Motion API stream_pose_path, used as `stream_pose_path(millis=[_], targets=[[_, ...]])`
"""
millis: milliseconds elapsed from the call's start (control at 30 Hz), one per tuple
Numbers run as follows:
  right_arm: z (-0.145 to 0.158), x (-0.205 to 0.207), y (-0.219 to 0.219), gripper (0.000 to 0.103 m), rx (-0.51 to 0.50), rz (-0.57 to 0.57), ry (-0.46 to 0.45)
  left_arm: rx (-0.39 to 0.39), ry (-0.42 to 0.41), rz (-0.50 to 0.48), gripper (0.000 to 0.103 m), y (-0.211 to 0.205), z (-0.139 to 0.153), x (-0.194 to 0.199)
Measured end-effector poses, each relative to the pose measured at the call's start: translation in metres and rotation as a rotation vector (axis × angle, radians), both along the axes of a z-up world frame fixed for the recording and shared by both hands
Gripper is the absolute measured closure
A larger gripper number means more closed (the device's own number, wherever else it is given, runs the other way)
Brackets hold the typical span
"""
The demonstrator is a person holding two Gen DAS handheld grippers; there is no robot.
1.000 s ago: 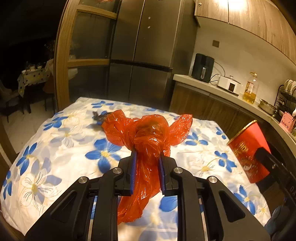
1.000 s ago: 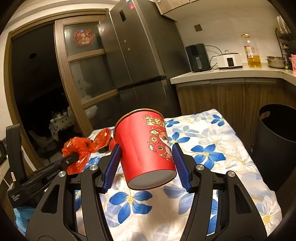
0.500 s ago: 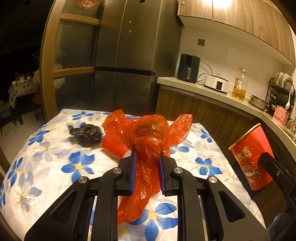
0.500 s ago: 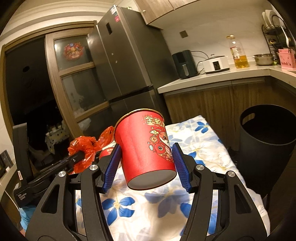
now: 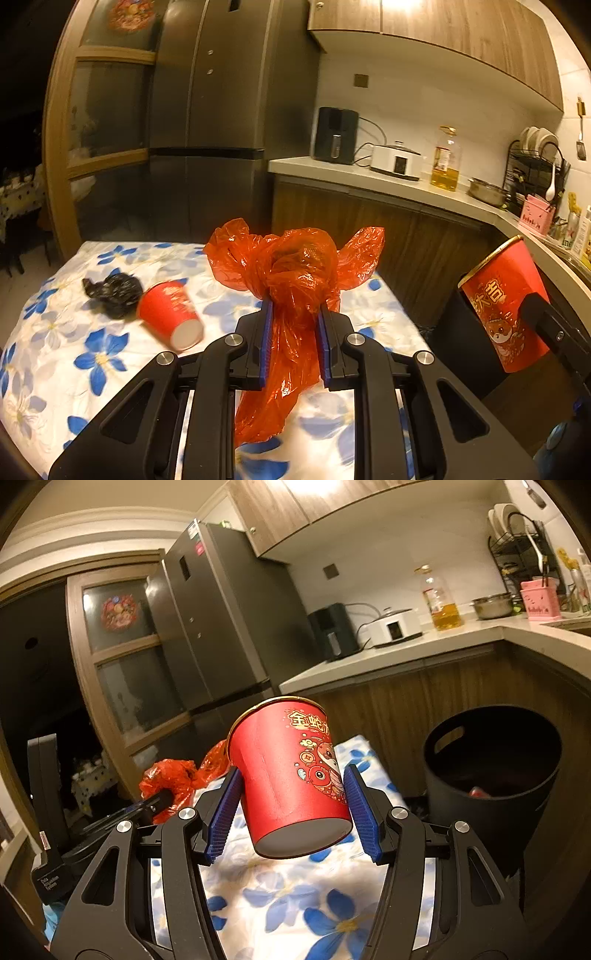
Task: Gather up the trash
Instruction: 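Lift the orange bag with the left tool while the right tool lifts the red cup, then carry the orange bag and red cup with both tools over the black bin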
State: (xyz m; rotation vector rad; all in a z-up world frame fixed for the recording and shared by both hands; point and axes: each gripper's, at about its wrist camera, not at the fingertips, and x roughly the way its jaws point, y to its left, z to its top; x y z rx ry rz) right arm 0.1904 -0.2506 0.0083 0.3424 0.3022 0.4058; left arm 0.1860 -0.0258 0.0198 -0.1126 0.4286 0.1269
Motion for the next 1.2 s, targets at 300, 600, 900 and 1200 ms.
stream_pose_path(millis=[300,600,900,1200], targets=[[0.008,0.003,-0.038,0.047,0.023,-0.09,-0.029,0.022,-0.013,-0.077,0.083,-0.04,0.007,0.023],[0.014,0.007,-0.074,0.047,0.04,-0.172,-0.056,0.049,-0.022,-0.156,0.082,-0.084,0.01,0.042],[0.018,0.01,-0.107,0.047,0.046,-0.254,-0.071,0.064,-0.036,-0.24,0.082,-0.127,0.016,0.06],[0.018,0.022,-0.137,0.047,0.059,-0.34,-0.062,0.063,-0.053,-0.328,0.082,-0.17,0.022,0.082]])
